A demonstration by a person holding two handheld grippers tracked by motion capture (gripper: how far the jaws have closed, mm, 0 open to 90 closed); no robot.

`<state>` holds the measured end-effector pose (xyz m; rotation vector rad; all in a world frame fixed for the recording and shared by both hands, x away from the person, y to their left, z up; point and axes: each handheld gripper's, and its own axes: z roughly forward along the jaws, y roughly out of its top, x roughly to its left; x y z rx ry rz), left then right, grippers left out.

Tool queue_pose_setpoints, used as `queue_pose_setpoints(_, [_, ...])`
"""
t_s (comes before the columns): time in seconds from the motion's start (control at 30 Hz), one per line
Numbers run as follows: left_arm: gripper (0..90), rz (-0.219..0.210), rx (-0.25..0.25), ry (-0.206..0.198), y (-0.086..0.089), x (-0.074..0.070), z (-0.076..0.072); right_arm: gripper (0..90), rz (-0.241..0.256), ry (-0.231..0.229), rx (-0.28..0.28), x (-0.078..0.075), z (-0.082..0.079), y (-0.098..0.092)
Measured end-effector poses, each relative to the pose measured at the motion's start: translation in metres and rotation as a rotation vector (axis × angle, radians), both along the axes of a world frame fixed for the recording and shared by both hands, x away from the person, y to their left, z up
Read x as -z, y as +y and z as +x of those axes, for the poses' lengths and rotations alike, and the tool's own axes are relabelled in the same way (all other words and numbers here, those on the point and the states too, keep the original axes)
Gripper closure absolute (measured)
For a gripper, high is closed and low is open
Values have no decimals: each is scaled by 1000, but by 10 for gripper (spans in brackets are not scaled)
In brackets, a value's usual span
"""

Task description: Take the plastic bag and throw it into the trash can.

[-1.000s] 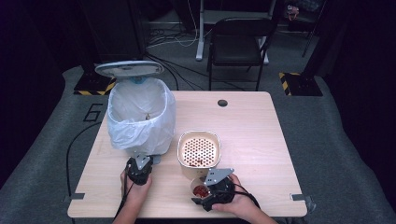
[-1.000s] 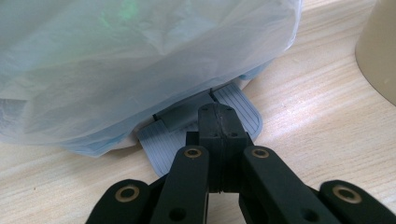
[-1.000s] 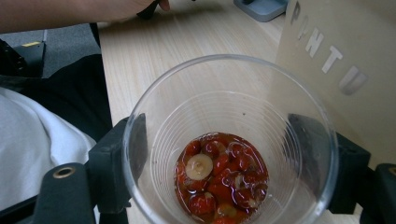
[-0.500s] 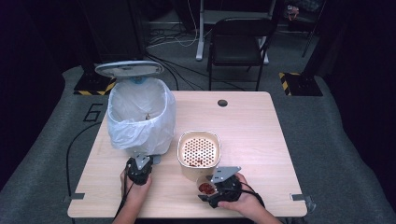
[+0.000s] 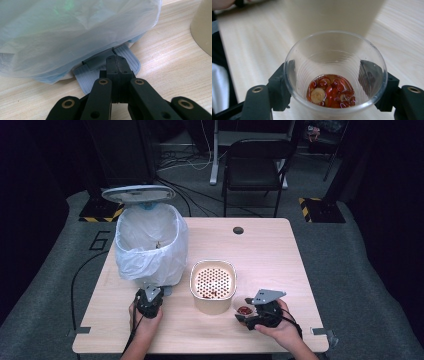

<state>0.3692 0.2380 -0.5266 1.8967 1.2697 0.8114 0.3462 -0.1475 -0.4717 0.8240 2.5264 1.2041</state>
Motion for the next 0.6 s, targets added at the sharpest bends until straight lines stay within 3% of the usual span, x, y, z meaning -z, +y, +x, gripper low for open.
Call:
queue_pose_setpoints(0.07, [900, 2, 1, 1, 0, 0, 0, 322, -3, -5, 13, 0, 3, -4])
queue_pose_setpoints(0.1, [900, -1, 0, 0, 0, 0, 0, 353, 2, -4, 45, 0, 8, -10])
queue_pose_setpoints(0.3, [900, -1, 0, 0, 0, 0, 0, 352, 33, -17, 87, 3, 20, -18])
queue_pose_setpoints(0.43, [900, -3, -1, 0, 0, 0, 0, 348, 28, -29, 114, 4, 27, -20])
queue_pose_setpoints(0.6, [900, -1, 0, -1, 0, 0, 0, 346, 39, -44, 184, 5, 41, -29])
